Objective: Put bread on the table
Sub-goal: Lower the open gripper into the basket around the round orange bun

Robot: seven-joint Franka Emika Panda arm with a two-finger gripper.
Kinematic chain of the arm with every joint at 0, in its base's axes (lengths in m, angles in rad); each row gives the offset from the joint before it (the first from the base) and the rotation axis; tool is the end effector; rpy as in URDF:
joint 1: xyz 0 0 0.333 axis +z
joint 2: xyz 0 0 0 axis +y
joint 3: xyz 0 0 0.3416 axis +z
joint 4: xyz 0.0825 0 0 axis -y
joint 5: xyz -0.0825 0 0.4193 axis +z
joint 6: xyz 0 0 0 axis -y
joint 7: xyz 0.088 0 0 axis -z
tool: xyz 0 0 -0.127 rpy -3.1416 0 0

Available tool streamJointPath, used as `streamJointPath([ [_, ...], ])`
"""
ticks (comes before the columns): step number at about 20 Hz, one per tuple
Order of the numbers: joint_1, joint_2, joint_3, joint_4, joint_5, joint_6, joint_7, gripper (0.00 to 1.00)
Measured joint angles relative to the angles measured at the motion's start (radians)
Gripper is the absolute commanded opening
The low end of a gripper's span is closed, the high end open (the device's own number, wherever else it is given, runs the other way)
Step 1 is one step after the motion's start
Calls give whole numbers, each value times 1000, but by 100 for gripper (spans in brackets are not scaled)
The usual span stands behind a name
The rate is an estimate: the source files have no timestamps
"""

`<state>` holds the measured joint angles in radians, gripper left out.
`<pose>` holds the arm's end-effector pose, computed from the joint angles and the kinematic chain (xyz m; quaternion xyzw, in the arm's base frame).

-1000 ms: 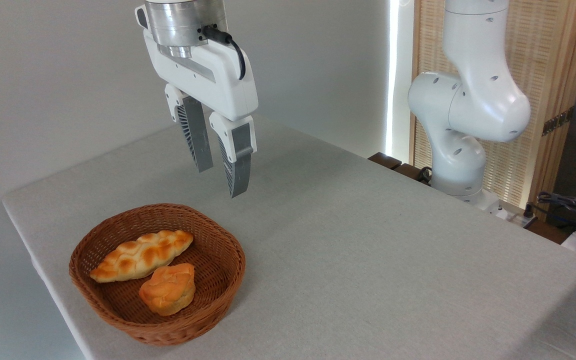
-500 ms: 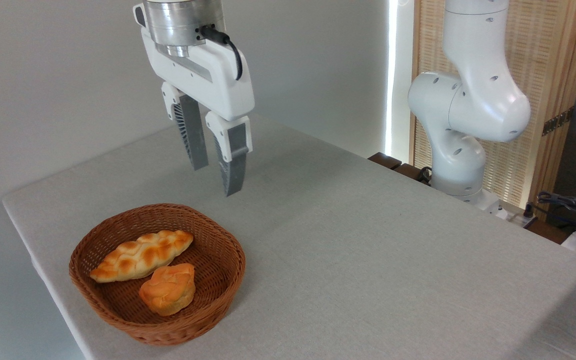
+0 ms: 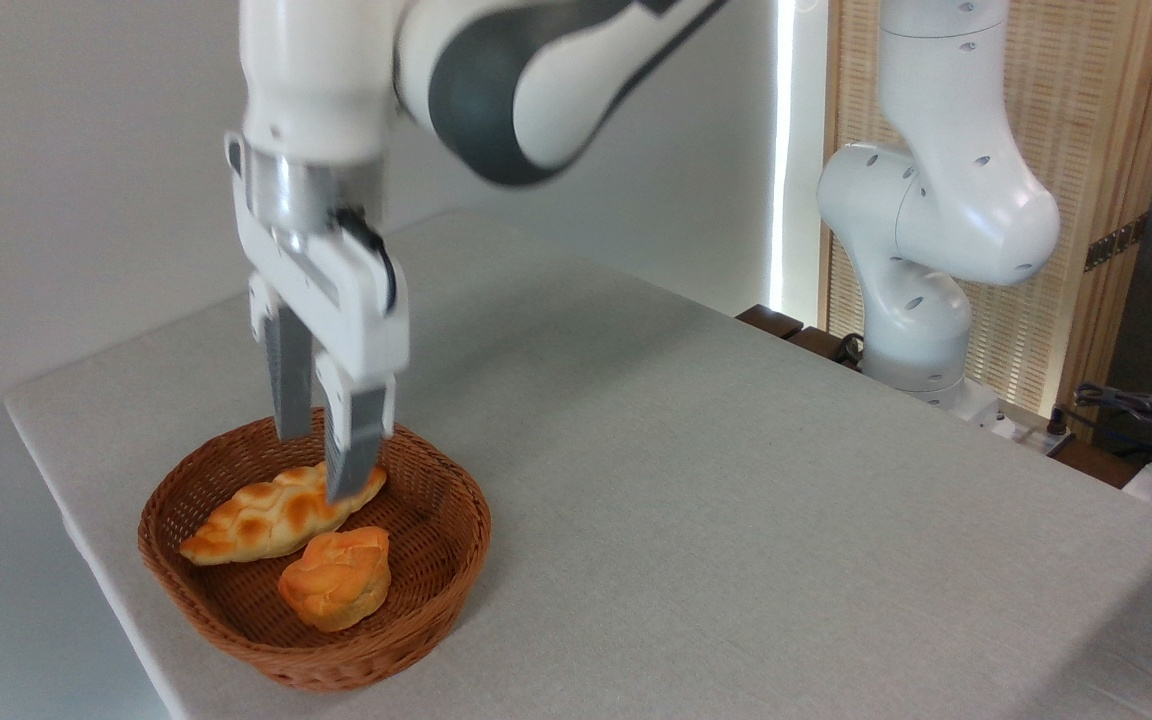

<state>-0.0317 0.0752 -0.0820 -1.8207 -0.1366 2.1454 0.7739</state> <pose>0.6434 -0.0803 0.5111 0.9068 -0.3977 0.1384 0.0208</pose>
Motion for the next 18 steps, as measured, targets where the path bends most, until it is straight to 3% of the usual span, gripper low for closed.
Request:
streamJointPath([
  [4,3,25,3,-53,30,40,0,100],
  [10,4,84,3,-97,70,187,1,100],
  [13,3,85,0,-115,125,209,1,100],
  [15,2,85,0,-120,148,212,1,81],
  [17,1,85,0,-121,153,213,1,40],
  [18,1,85,0,-121,153,213,1,32],
])
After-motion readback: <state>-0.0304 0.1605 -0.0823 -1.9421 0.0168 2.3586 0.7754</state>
